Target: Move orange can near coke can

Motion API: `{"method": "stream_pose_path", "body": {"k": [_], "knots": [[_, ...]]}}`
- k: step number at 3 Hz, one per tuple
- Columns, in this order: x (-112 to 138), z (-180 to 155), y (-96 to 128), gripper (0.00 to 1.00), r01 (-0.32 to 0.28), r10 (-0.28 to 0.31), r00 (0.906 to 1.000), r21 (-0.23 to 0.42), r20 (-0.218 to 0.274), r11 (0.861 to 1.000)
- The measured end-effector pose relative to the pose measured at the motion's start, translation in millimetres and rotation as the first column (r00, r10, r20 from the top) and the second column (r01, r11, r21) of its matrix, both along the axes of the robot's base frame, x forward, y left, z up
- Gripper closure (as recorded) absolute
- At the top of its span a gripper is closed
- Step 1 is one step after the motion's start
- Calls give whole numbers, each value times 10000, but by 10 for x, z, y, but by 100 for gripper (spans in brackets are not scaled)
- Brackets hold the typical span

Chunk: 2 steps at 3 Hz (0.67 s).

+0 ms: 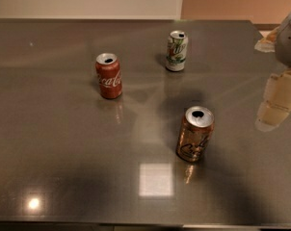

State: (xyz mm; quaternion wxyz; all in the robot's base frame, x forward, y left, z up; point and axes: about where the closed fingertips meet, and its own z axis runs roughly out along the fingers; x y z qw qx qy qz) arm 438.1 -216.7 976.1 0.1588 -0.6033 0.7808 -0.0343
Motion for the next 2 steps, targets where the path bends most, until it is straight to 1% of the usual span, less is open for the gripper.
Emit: {"method": "stream_pose_path", "body": {"k": [1, 2], "knots": [[0, 0, 0, 0, 0, 0, 10000, 0, 2, 10000], [-5, -52, 28, 0, -412, 416, 9988, 179, -254, 9990]]}}
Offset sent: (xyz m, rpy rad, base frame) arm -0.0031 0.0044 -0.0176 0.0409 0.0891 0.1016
